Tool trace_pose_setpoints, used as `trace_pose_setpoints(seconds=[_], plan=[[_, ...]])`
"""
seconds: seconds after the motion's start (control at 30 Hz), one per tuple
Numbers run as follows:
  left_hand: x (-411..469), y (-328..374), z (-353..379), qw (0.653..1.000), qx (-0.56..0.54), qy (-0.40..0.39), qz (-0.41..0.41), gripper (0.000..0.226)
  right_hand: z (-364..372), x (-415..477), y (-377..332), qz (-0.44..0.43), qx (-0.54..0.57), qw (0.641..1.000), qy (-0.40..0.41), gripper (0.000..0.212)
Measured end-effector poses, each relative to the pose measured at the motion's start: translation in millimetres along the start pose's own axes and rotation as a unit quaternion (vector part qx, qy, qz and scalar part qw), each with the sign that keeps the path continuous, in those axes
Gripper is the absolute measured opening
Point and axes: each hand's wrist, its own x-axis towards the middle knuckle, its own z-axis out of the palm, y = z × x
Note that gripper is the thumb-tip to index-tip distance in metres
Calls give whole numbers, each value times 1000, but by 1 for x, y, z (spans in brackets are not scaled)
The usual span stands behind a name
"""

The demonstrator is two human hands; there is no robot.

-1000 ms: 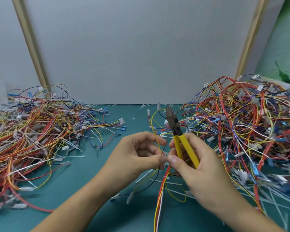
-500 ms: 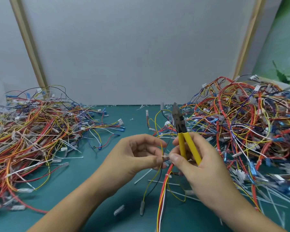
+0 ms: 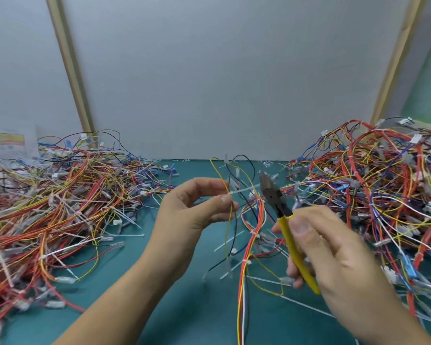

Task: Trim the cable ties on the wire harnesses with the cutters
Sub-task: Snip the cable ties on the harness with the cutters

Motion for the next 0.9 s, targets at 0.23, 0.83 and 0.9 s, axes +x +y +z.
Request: trace_pose_setpoints(seconds=[0.23,0.83,0.9], plan=[[-1,0,1,1000,3,3,18,15,1,0,8,35,-104,993,-46,35],[-6,-2,7,999,-11,-35,11,15,1,1,4,90,-75,992,-55,41],[-6,-2,6,999,-9,-34,11,16,2,0,4,92,-77,991,-55,41]])
